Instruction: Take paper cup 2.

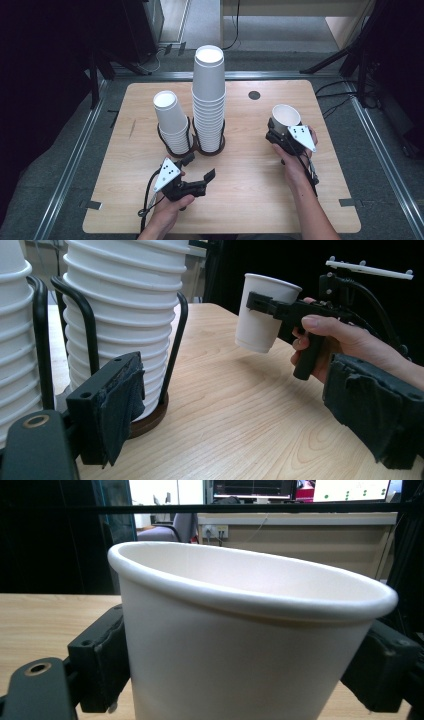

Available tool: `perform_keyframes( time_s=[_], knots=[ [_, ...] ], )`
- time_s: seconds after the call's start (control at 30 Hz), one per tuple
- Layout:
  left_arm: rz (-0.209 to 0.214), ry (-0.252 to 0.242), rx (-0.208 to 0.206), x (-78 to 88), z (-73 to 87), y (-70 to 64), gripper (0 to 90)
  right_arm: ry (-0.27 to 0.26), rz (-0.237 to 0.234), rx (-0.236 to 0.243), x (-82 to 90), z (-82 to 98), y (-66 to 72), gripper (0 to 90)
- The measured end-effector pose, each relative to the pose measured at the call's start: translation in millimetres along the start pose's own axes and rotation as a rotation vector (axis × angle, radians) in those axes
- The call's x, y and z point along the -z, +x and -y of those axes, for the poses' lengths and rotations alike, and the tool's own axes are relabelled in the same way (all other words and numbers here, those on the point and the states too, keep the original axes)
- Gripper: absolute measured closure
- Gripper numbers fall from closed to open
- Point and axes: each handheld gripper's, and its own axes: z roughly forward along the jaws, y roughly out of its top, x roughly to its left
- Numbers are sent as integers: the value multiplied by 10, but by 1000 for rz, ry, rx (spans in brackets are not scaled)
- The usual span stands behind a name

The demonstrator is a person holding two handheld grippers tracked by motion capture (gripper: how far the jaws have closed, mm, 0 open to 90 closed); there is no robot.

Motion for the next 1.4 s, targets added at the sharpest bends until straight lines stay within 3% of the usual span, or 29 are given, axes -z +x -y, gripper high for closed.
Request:
perform_keyframes(
  time_s=[0.13, 0.53, 1.4],
  knots=[
    [1, 2, 0, 0, 2, 8, 100, 28, 10, 49, -41, 12, 22, 121],
    [-6, 0, 5, 15, -2, 22, 100, 75, 28, 66, -122, 33, 45, 113],
    [0, 5, 5, 8, 0, 10, 100, 160, 10, 51, -84, 147, 35, 80]
  ],
)
